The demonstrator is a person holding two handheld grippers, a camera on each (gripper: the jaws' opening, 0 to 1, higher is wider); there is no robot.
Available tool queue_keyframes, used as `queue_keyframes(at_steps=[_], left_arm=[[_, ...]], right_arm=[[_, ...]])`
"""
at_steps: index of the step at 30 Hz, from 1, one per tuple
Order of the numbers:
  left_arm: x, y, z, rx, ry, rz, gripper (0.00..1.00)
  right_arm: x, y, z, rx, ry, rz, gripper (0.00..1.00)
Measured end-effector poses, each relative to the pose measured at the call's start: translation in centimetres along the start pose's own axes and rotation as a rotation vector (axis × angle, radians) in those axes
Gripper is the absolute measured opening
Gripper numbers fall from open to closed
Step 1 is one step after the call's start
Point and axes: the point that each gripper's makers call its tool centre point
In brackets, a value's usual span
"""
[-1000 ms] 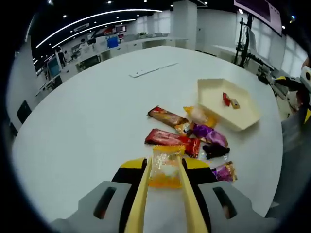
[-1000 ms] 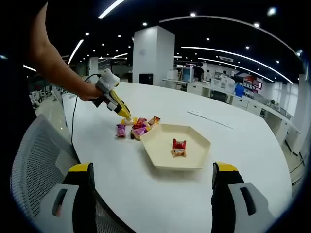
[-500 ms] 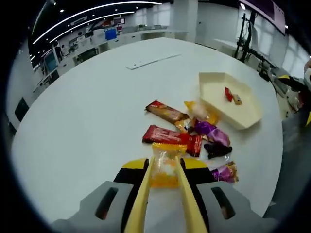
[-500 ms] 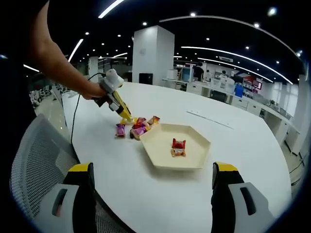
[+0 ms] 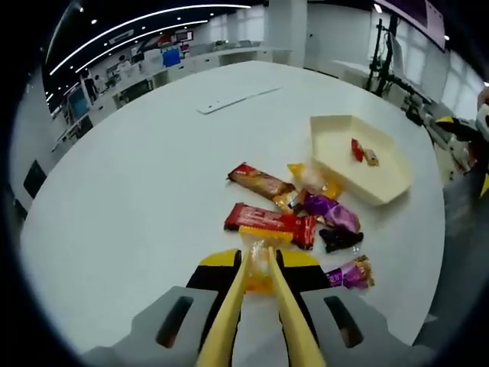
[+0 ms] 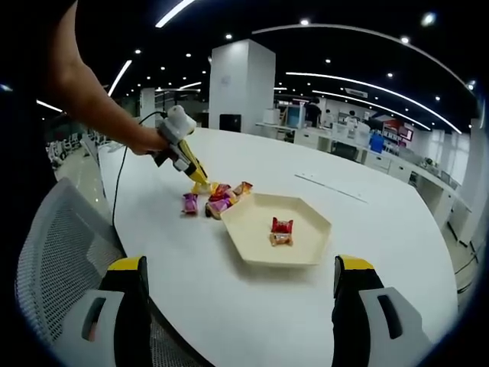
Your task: Place the target food into the container with the food tongs after gripping and lifting it, then release it inside without dropping or visibly crushing the food.
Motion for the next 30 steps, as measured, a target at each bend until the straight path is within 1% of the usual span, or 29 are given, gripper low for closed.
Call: queue_keyframes(at_steps=[6,12,15,22,26,30], left_arm=[[0.2,-0.6,0.4,0.006,0.005,-0.018,0.14],[-0.1,-1.4,1.5,0.024,0.002,-0.022,0.15],[-0.5,-1.8,2.4,0.034,0.009,-0.027,0.15],[-0.5,-3.4,5.4,0.061,0.043,-0.048,0.15],[0.0,-3.7,6.5,0.068,0.058,-0.059,0.15],[0.6,-3.5,7.0,0.070,0.064,-0.075,0.15]], right_arm=[[0.0,0.0,0.0,0.002,0.000,-0.001,0.99],[0.0,0.0,0.0,0.004,-0.003,0.000,0.99],[-0.1,0.0,0.1,0.006,-0.003,0.000,0.99],[-0.1,-0.1,0.2,0.010,-0.004,-0.001,0.99],[-0.1,-0.1,0.2,0.011,-0.005,-0.001,0.99],[-0.1,-0.1,0.2,0.011,-0.005,0.000,0.99]])
Point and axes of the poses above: the point that each gripper's makers call its tool centre point, and the gripper's own axes: y roughly forward along the fingers, x roughly to its right, z roughly out of its top, and after that the axes turned 5 degrees about -x, right-handed
